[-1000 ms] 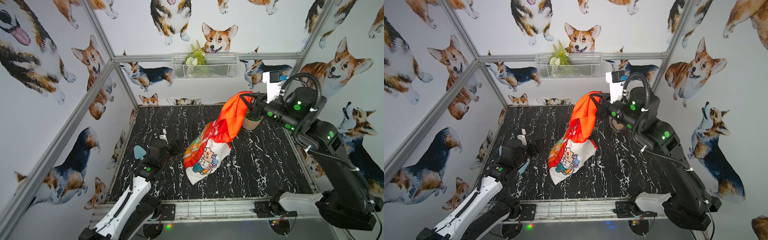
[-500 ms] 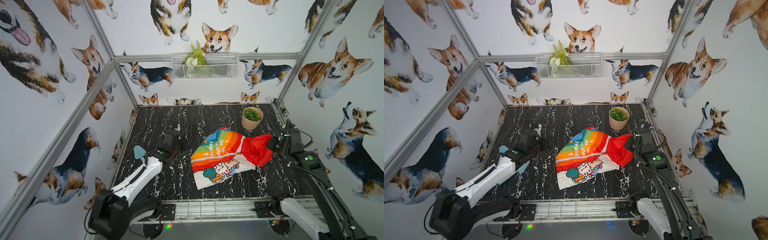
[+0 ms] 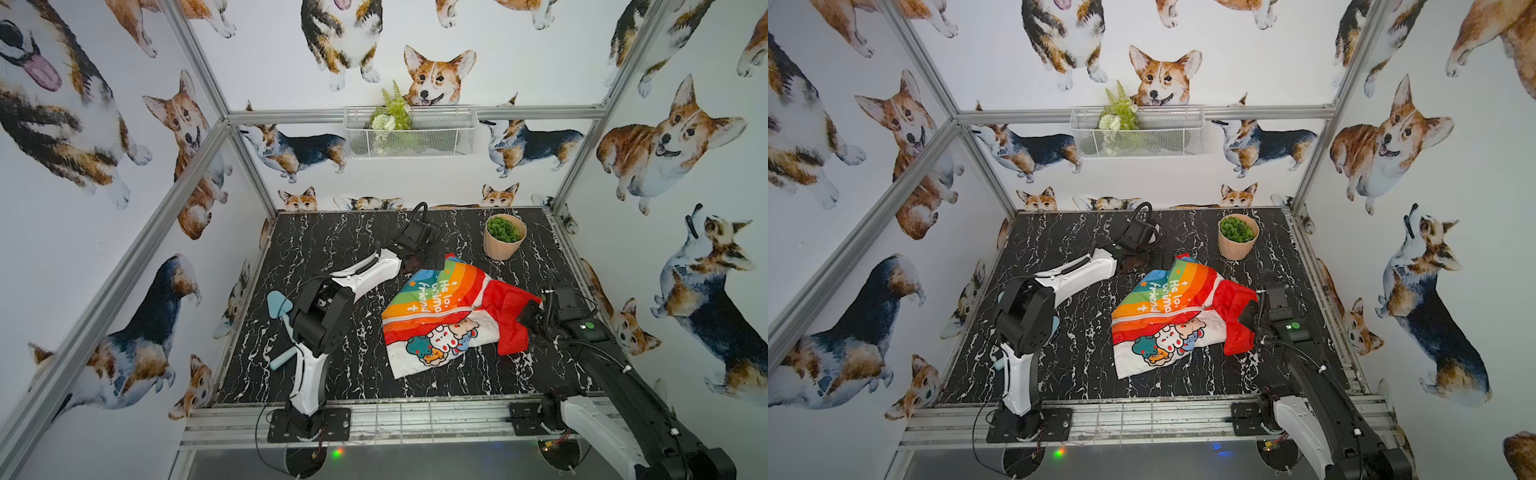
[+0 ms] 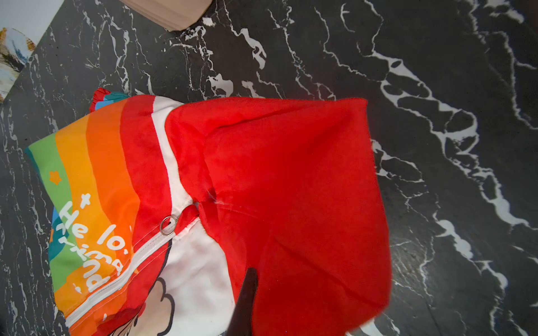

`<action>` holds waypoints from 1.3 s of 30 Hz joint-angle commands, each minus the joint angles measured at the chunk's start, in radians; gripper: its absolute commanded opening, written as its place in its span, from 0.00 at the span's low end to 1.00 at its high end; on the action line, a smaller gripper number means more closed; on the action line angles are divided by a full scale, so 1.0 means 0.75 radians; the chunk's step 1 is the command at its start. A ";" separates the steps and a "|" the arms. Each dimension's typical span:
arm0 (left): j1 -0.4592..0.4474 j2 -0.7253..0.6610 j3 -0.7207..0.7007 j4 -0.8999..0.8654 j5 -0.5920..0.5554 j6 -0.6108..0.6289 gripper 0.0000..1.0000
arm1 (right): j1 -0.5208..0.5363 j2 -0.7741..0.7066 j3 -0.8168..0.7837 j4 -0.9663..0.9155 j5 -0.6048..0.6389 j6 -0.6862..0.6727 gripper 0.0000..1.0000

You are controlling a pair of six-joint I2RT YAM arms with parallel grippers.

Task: Unzip the jacket
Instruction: Flatten out the jacket at the center of the board.

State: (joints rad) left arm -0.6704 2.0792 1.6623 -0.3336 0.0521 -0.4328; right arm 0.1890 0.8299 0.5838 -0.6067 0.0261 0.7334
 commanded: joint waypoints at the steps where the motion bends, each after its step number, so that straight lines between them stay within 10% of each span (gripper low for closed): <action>1: -0.008 0.125 0.159 -0.144 0.072 0.033 1.00 | -0.001 -0.013 0.011 0.025 0.012 -0.035 0.00; 11: -0.039 0.324 0.415 -0.320 0.145 0.027 0.74 | -0.004 -0.012 0.021 0.022 0.031 -0.064 0.00; 19: -0.026 0.225 0.360 -0.295 0.216 0.027 0.00 | -0.003 0.121 0.198 0.067 0.035 -0.101 0.00; 39: 0.067 -1.150 -0.418 -0.026 -0.008 0.088 0.00 | -0.011 0.586 1.280 0.073 0.012 -0.332 0.00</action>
State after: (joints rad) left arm -0.5983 1.3102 1.3861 -0.4000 0.1112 -0.4206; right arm 0.1848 1.2343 1.4830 -0.5507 0.0238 0.5381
